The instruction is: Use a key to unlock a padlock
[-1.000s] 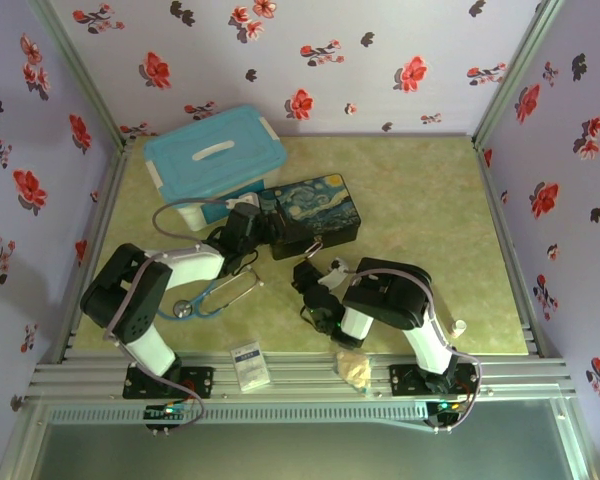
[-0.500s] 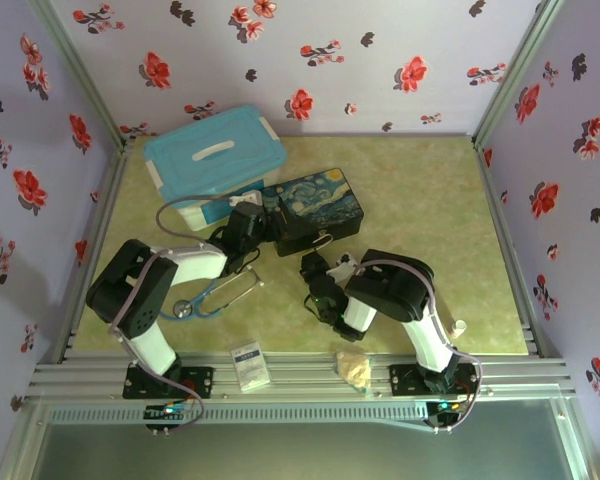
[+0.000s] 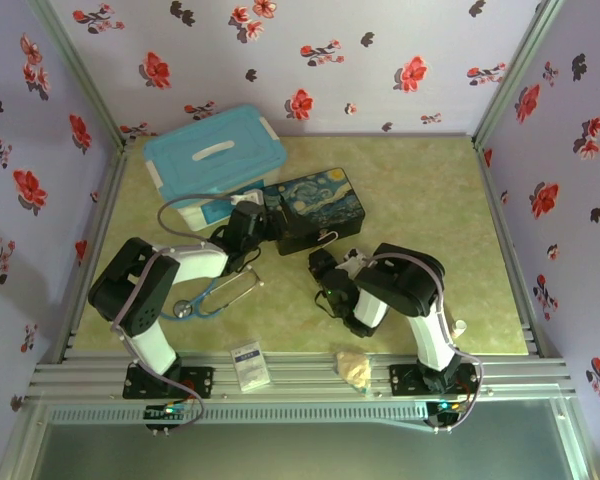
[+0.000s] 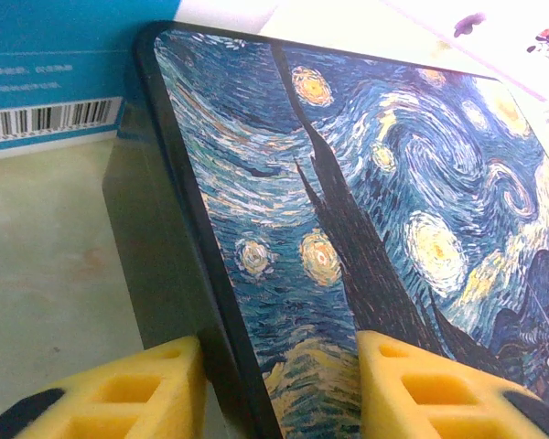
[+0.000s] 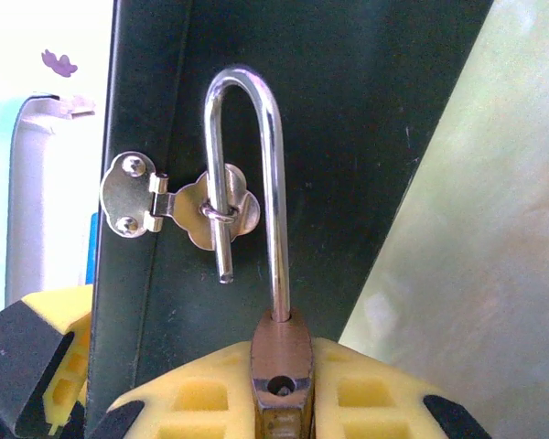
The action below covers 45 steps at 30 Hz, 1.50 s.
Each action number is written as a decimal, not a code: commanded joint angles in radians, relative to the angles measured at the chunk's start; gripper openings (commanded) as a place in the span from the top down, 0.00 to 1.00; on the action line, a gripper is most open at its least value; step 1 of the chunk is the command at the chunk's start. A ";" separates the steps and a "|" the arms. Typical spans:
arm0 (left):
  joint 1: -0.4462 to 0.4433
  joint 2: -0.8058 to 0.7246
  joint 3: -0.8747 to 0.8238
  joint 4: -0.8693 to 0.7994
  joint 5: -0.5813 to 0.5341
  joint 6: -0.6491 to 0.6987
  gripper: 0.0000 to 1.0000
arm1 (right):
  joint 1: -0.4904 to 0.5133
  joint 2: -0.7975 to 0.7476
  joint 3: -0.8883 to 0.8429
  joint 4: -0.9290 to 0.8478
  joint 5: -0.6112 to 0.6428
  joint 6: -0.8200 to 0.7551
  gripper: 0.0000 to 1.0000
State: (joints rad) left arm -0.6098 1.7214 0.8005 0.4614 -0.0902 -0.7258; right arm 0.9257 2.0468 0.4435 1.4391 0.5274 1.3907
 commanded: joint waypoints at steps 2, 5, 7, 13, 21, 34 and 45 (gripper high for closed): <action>0.005 0.079 -0.073 -0.297 -0.014 0.079 0.59 | -0.034 -0.019 -0.024 -0.050 -0.035 -0.025 1.00; 0.005 0.083 -0.075 -0.291 -0.011 0.080 0.60 | -0.019 -0.002 -0.011 -0.050 0.000 0.040 1.00; 0.005 0.083 -0.078 -0.285 -0.005 0.079 0.61 | -0.005 0.002 0.004 -0.050 0.038 0.068 1.00; 0.005 0.071 -0.093 -0.276 -0.003 0.078 0.61 | 0.007 0.069 0.069 -0.049 0.089 0.200 1.00; 0.005 0.070 -0.096 -0.277 0.002 0.085 0.62 | -0.022 0.040 0.071 -0.051 0.084 0.185 1.00; 0.008 0.076 -0.102 -0.273 0.006 0.089 0.63 | -0.088 -0.056 0.038 -0.050 0.053 0.175 1.00; 0.013 0.068 -0.076 -0.292 0.007 0.098 0.62 | -0.202 -0.121 -0.099 -0.052 -0.200 0.066 1.00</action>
State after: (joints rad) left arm -0.6044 1.7172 0.7788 0.4976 -0.0761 -0.7193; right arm 0.7471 1.9682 0.3752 1.3663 0.4282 1.5253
